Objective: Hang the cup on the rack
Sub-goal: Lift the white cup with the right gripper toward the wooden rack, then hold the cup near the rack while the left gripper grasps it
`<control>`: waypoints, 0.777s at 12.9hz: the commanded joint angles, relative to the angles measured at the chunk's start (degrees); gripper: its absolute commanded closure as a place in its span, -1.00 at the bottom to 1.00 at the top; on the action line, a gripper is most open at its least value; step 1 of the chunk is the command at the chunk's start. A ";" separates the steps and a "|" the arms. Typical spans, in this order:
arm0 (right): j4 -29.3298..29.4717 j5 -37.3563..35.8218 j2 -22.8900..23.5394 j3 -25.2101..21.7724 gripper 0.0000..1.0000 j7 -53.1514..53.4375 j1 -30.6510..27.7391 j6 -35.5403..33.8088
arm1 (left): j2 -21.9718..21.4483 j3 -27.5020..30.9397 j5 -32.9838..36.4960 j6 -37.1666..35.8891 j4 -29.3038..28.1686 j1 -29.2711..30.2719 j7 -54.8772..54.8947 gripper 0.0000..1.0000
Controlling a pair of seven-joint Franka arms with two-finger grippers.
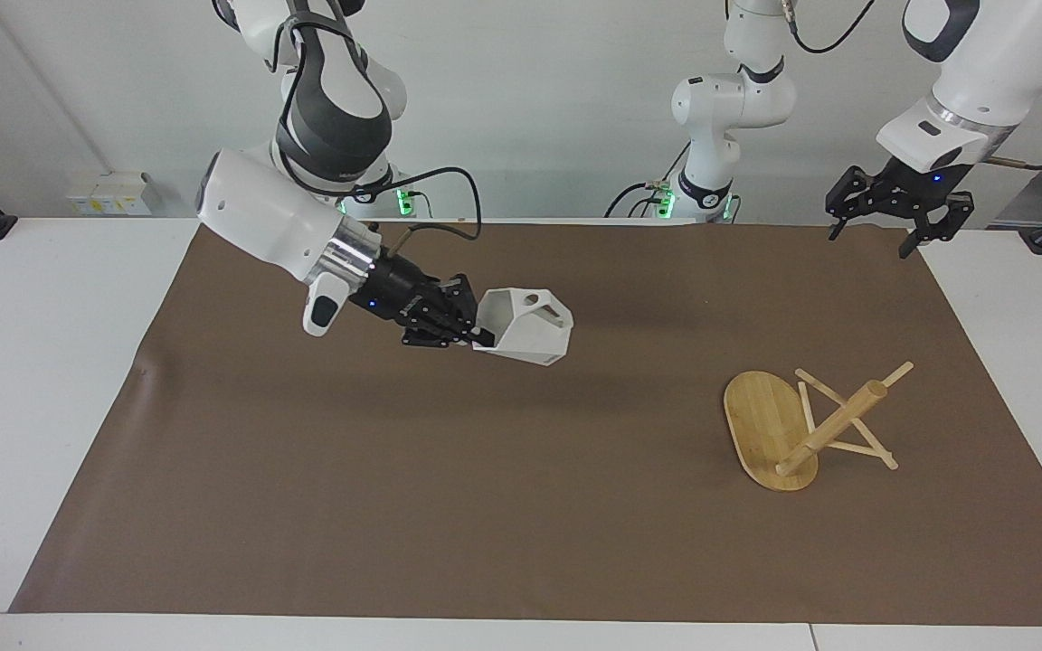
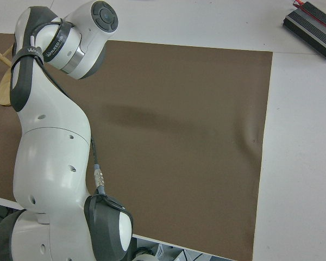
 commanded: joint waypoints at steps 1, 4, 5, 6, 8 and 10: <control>-0.53 3.67 0.04 4.30 1.00 1.53 -0.08 3.43 | -1.22 0.00 -7.69 0.68 -1.37 1.90 8.74 -1.00; -1.33 4.04 0.04 8.70 1.00 2.76 0.00 6.42 | -1.30 -0.08 -11.67 3.57 -2.24 1.38 15.35 -1.00; -1.41 4.04 0.13 10.45 1.00 3.90 0.09 8.52 | -1.57 -0.09 -13.16 4.45 -3.03 1.29 15.98 -1.00; -1.59 4.04 0.39 12.13 1.00 5.04 0.96 12.54 | -1.83 -0.09 -15.00 5.33 -3.74 1.29 17.46 -1.00; -1.77 4.04 1.01 13.81 1.00 7.07 2.72 19.23 | -1.92 -0.35 -17.38 7.09 -4.27 1.12 21.42 -1.00; -1.77 3.95 1.19 14.69 1.00 7.16 2.82 19.79 | -2.27 -0.44 -18.44 7.71 -5.41 0.15 27.54 -1.00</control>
